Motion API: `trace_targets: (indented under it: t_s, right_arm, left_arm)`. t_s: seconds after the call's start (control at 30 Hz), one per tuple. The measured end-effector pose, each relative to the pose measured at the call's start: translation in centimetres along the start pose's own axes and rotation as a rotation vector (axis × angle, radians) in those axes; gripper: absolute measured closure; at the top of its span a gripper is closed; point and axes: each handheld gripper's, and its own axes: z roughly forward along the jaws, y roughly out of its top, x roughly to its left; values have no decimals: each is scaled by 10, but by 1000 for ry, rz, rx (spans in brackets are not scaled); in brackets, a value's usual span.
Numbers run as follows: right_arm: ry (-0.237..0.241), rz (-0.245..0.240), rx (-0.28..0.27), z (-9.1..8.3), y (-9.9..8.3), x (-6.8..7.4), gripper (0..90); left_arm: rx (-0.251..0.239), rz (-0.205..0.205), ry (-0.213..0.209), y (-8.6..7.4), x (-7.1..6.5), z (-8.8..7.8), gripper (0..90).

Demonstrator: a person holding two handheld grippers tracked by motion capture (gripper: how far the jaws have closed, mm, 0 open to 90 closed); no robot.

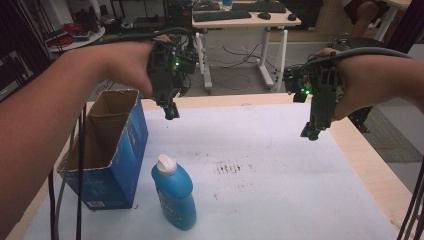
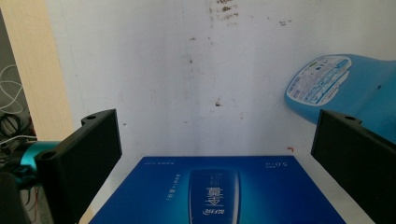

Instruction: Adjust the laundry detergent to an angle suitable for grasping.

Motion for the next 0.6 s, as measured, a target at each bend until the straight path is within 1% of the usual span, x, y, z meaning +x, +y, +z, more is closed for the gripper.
trace_targets:
  t_s: [0.13, 0.17, 0.27, 0.4, 0.47, 0.53, 0.6]
  right_arm:
    - [-10, 2, -5, -2, -3, 3, 19]
    - [-17, -2, -9, -1, -3, 3, 19]
    - [-14, -16, -8, 1, -3, 5, 19]
    - [-13, -9, -6, 3, -3, 4, 19]
    - [-20, -9, 0, 4, -3, 5, 19]
    - [-19, -11, -2, 2, -4, 7, 19]
    - [-22, -1, -18, 1, -5, 9, 19]
  left_arm:
    - [5, 3, 5, 2, -3, 0, 17]
    - [10, 2, 1, 3, -4, 0, 17]
    - [25, 5, 4, 4, -7, 0, 17]
    - [18, 1, 8, 2, -7, -3, 17]
    - [14, -1, 7, 2, -7, -3, 17]
    - [13, -1, 10, 2, -6, -3, 17]
    - [14, 0, 10, 3, -6, -2, 17]
